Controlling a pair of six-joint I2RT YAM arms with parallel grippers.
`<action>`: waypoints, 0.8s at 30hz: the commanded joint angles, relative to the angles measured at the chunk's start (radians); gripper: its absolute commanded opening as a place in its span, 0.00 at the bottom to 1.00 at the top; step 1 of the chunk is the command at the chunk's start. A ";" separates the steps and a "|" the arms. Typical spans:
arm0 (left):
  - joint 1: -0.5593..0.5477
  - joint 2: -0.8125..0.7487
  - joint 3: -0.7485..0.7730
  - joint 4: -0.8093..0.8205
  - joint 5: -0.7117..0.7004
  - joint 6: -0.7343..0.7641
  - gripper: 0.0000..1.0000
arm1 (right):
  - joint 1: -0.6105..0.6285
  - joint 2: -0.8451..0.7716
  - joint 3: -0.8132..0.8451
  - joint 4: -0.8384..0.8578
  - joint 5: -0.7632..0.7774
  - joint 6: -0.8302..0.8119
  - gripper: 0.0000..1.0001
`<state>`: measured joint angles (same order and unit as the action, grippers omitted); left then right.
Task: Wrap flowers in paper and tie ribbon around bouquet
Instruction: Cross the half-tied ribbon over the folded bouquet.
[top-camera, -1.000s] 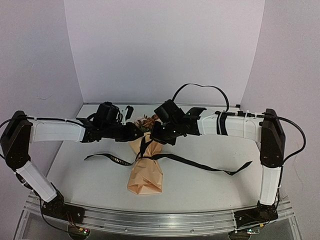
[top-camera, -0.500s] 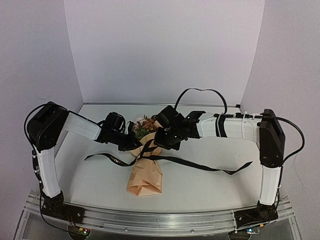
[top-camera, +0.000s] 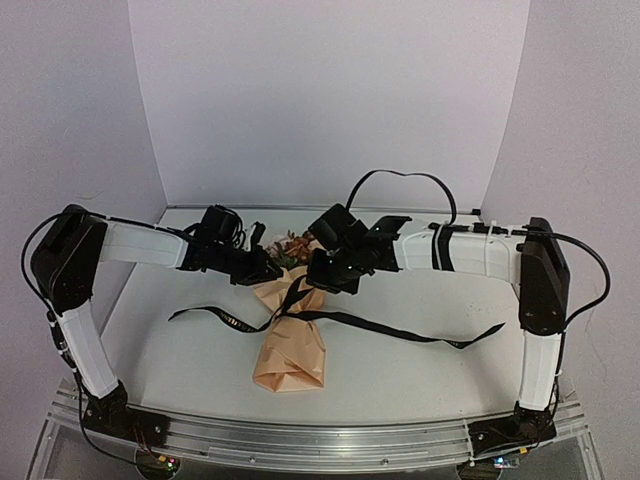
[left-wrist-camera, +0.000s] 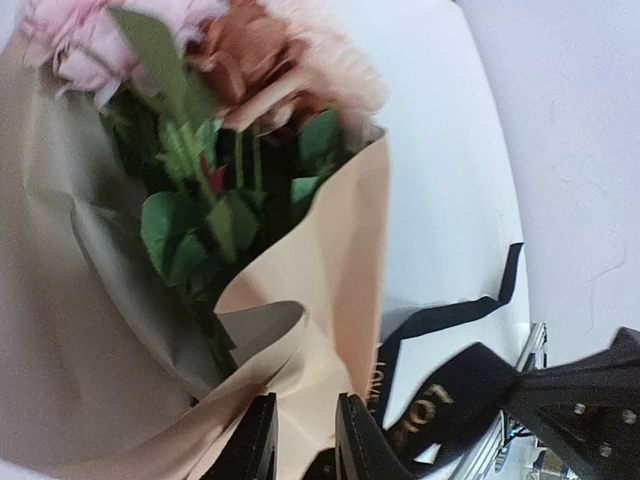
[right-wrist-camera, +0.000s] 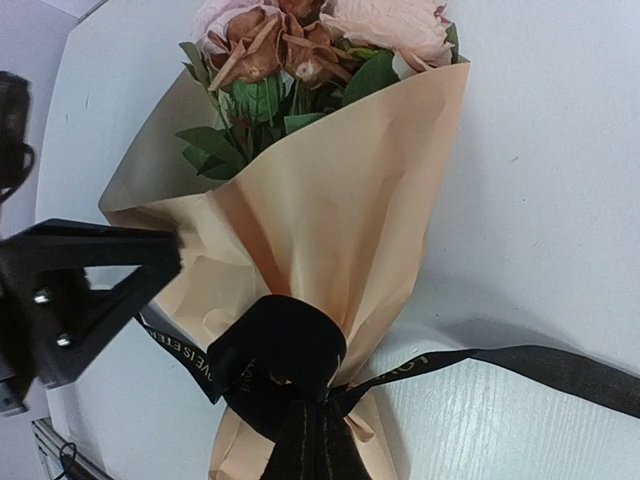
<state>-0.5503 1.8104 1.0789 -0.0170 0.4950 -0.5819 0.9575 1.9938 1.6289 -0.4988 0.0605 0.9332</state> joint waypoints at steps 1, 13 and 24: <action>0.001 -0.155 -0.045 -0.009 0.007 0.070 0.24 | -0.015 -0.009 0.051 -0.014 0.014 -0.009 0.00; -0.110 -0.204 -0.109 0.030 0.002 0.161 0.38 | -0.040 -0.013 0.039 0.005 -0.050 0.020 0.00; -0.180 -0.120 -0.019 -0.037 -0.111 0.239 0.41 | -0.037 -0.071 -0.025 0.081 -0.136 0.033 0.00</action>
<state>-0.7243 1.6812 1.0064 -0.0363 0.4449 -0.3901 0.9161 1.9850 1.6154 -0.4583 -0.0493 0.9526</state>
